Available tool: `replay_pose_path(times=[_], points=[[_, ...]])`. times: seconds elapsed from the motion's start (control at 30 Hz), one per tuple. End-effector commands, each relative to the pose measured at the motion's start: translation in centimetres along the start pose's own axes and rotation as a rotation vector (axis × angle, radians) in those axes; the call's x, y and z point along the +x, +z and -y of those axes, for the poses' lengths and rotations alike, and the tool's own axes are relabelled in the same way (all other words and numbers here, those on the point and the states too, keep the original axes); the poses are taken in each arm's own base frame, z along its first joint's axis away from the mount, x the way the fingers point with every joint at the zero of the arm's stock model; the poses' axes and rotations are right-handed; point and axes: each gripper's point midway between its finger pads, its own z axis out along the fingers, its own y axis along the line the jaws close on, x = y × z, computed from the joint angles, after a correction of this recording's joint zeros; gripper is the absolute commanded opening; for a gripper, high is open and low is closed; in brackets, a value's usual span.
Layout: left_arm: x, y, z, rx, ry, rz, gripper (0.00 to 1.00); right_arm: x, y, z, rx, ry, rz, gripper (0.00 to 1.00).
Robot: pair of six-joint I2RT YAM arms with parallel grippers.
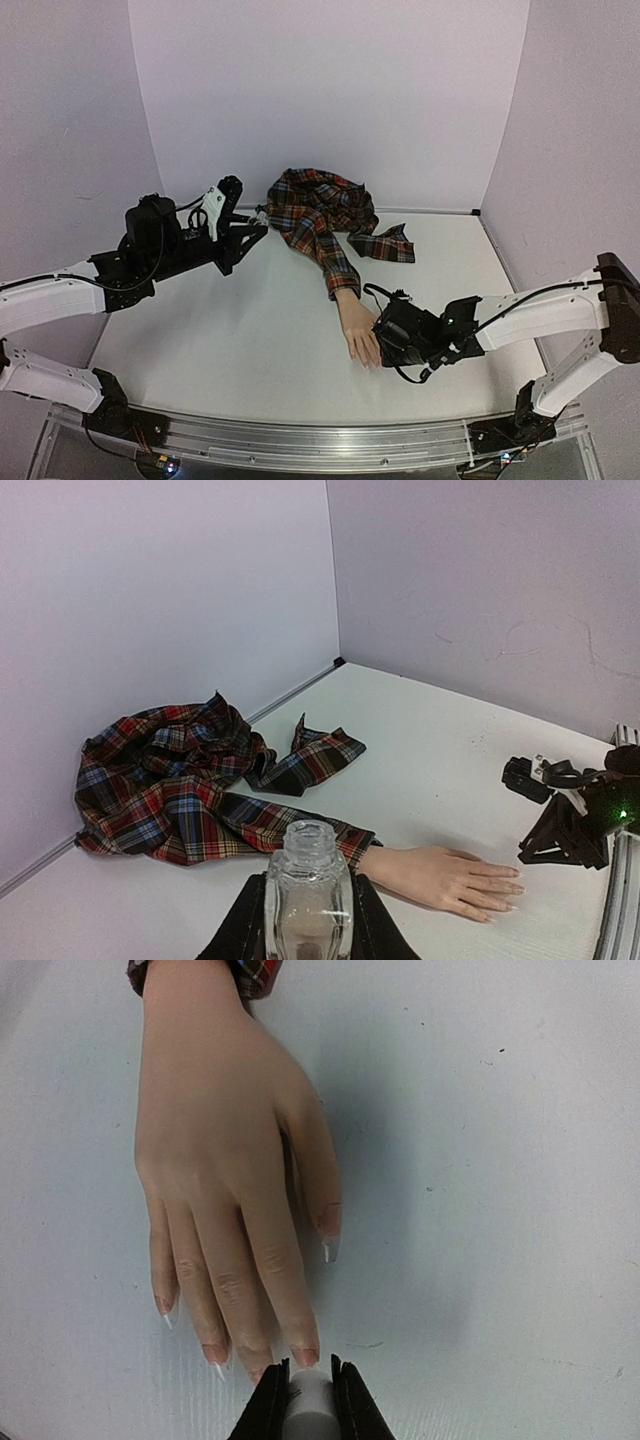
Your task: Paint the nails
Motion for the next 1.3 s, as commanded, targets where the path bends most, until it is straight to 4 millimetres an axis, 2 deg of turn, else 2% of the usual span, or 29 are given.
replay_pose_path(times=[0.0, 0.27, 0.93, 1.27], points=[[-1.5, -0.1, -0.6, -0.025, 0.017, 0.054, 0.0, -1.3, -0.2, -1.3, -0.025, 0.006, 0.024, 0.0], [-1.6, -0.2, -0.7, -0.026, 0.019, 0.055, 0.0, -1.0, 0.1, -1.3, -0.027, 0.013, 0.011, 0.0], [-1.4, -0.1, -0.5, -0.017, 0.014, 0.049, 0.0, -0.9, -0.4, 0.5, 0.014, 0.055, 0.039, 0.0], [-1.4, -0.1, -0.5, -0.017, 0.015, 0.05, 0.0, -0.8, -0.1, 0.4, 0.02, 0.045, 0.028, 0.0]])
